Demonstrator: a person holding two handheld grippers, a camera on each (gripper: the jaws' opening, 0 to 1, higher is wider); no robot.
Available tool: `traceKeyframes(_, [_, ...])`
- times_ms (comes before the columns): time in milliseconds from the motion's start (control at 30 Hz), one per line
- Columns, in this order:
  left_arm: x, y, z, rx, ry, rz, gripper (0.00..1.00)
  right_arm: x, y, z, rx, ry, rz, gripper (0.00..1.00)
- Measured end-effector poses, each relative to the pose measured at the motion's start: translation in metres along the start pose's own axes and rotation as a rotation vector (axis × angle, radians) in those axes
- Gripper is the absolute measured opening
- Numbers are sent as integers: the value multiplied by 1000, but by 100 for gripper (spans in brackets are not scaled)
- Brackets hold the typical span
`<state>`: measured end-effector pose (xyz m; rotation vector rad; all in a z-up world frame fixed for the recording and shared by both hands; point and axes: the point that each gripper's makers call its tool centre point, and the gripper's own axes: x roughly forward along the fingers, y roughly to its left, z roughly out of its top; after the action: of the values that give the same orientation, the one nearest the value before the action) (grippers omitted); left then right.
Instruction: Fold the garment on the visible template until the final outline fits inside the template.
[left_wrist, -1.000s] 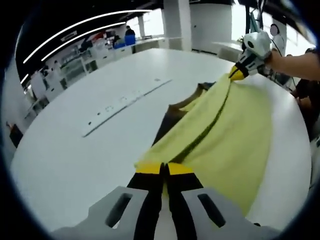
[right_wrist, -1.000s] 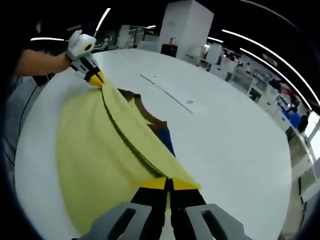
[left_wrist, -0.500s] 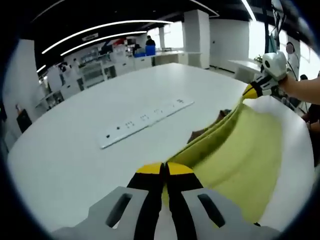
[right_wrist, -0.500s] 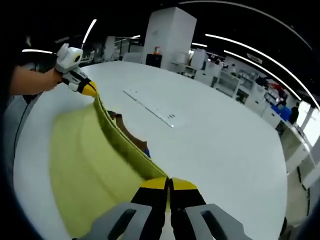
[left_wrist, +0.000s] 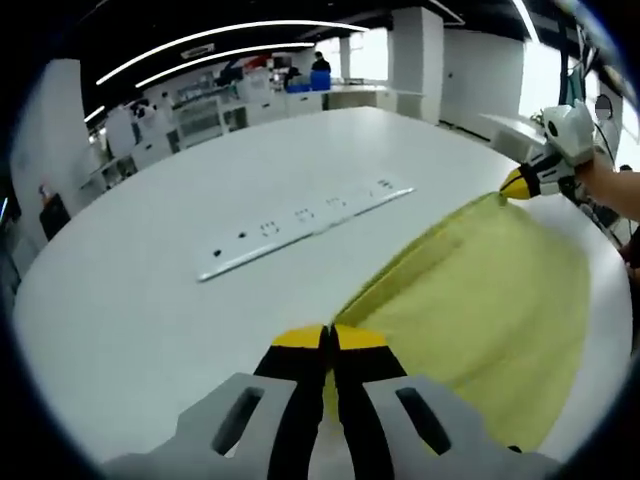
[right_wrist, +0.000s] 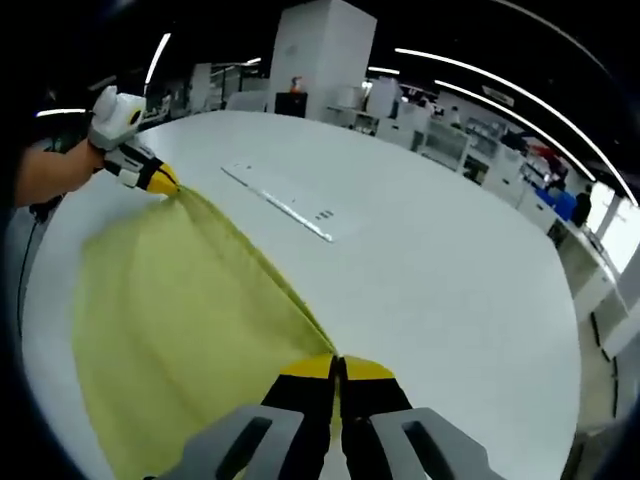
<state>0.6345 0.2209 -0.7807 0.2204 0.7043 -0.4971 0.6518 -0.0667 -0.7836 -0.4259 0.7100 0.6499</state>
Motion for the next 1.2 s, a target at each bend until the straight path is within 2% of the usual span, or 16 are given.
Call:
traceKeyframes(67, [1,-1,-2,-20,13,-3,3,2,2,-2,8,19,10,0])
traceKeyframes(100, [1,-1,-1,-26,14,0,9,2,2,-3,14,26,11,0])
traceKeyframes(167, [0,-1,-1,-37,14,2,19,-1,1,-2,16,21,-5,11])
traceKeyframes(233, [-4,-1,0,-43,7,-7,22,-6,1,0,15,1,-16,18])
traceKeyframes(300, [-8,-2,1,-50,-7,-25,24,-9,3,3,32,-34,2,20])
traceKeyframes(433, [-15,-9,4,-45,-34,-63,44,-17,8,7,60,-95,25,27])
traceKeyframes(533, [-25,-14,3,-31,-37,-88,45,-23,12,9,102,-128,36,37])
traceKeyframes(600, [-32,-16,6,-41,-57,-99,50,-27,13,9,108,-136,38,42])
traceKeyframes(700, [-41,-20,10,-56,-82,-114,55,-37,18,14,116,-173,50,43])
traceKeyframes(867, [-57,-24,12,-55,-98,-121,58,-50,23,18,143,-201,57,51])
traceKeyframes(1000, [-68,-29,15,-81,-128,-133,66,-60,29,17,164,-210,68,55])
traceKeyframes(1100, [-75,-34,15,-92,-142,-142,72,-68,34,16,218,-222,82,61])
traceKeyframes(1200, [-83,-39,13,-97,-145,-146,76,-76,38,13,216,-228,83,61])
